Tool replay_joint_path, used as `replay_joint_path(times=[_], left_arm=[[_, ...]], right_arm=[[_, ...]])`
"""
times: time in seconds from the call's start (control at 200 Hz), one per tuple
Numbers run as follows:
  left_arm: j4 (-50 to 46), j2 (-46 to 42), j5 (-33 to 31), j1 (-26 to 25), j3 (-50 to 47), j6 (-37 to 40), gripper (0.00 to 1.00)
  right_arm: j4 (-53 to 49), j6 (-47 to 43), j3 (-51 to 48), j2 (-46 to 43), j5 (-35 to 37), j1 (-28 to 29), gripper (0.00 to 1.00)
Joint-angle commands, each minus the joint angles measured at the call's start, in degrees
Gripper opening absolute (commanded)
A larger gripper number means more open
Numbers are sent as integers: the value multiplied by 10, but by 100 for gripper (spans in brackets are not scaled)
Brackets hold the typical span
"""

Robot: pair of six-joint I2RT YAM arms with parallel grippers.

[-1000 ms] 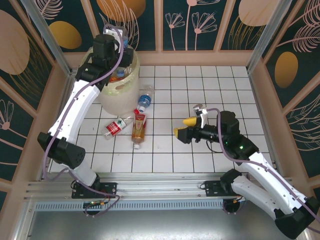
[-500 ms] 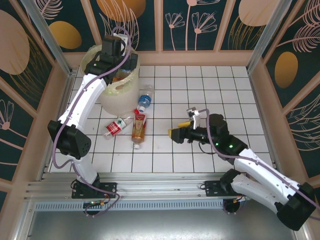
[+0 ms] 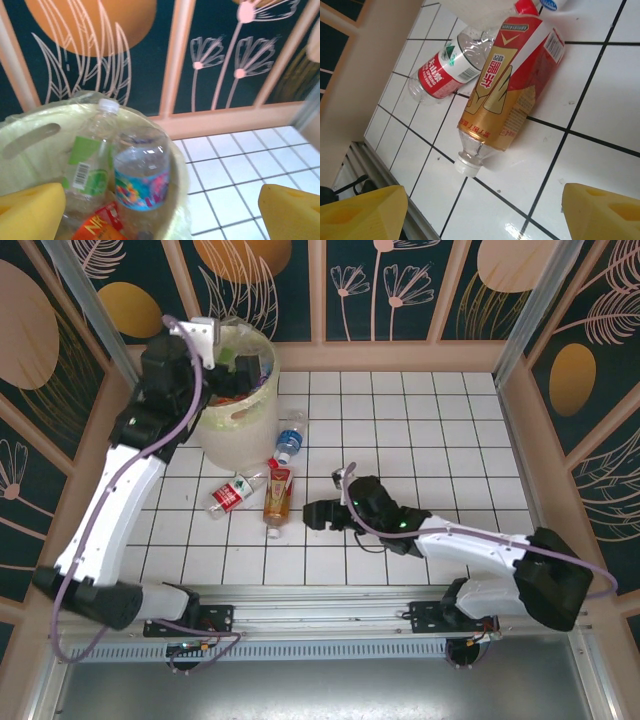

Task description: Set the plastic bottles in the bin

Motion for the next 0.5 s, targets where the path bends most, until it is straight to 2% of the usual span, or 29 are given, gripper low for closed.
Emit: replay_joint_path(times=[0.0, 0.195, 0.33, 0.495], left_arm=[[25, -41, 91, 3, -70, -50, 99], [60, -157, 158, 3, -224, -124, 99], [48, -206, 159, 3, -296, -161, 99], [34, -270, 130, 3, -349, -188, 99]], right_arm=[[42, 37, 41, 47, 44, 23, 81], [33, 65, 102, 153, 67, 58, 80], [25, 87, 148, 219, 83, 70, 80], [1, 100, 195, 282, 105, 78, 84]])
